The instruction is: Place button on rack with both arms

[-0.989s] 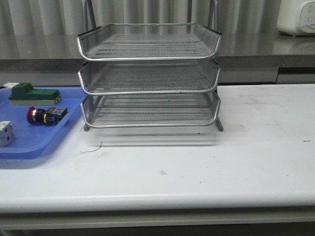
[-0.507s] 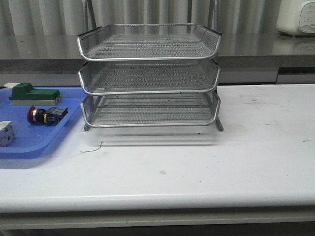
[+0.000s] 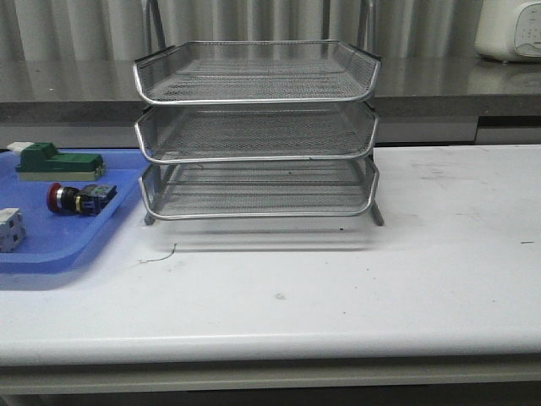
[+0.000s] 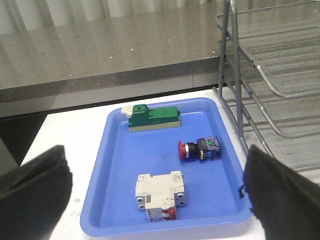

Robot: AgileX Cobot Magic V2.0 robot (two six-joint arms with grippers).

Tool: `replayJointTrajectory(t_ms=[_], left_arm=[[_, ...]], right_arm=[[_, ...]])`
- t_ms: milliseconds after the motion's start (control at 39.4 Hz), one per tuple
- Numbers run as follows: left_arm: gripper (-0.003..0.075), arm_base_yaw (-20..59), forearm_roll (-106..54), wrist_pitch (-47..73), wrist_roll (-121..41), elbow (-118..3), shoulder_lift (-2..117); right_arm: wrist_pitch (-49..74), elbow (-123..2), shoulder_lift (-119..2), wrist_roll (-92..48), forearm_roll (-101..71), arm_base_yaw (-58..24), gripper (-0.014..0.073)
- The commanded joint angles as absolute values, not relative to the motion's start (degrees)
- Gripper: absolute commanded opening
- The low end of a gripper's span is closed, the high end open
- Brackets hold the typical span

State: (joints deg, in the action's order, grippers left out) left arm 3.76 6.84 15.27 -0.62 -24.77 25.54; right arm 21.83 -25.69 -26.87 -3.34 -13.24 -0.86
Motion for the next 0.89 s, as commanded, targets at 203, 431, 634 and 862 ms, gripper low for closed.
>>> replayJointTrajectory(t_ms=[203, 431, 634, 862], left_arm=[[0.0605, 3.8, 7.1, 10.9, 0.0, -26.4, 26.1], [0.0596, 3.8, 7.1, 10.8, 0.0, -26.4, 26.1], [0.0596, 3.8, 7.1, 10.8, 0.0, -26.4, 26.1], [0.0596, 3.8, 7.1, 10.8, 0.0, -26.4, 26.1]], right_arm=[[14.0, -33.7, -53.6, -3.4, -25.9, -1.0, 0.0611], [13.9, -43.2, -72.0, -3.4, -28.6, -1.1, 0.0611], [18.4, -52.4, -82.8, -3.9, -32.8, -2.3, 0.0609], [25.0, -59.6, -90.1, -15.7, -46.2, -3.0, 0.0584]])
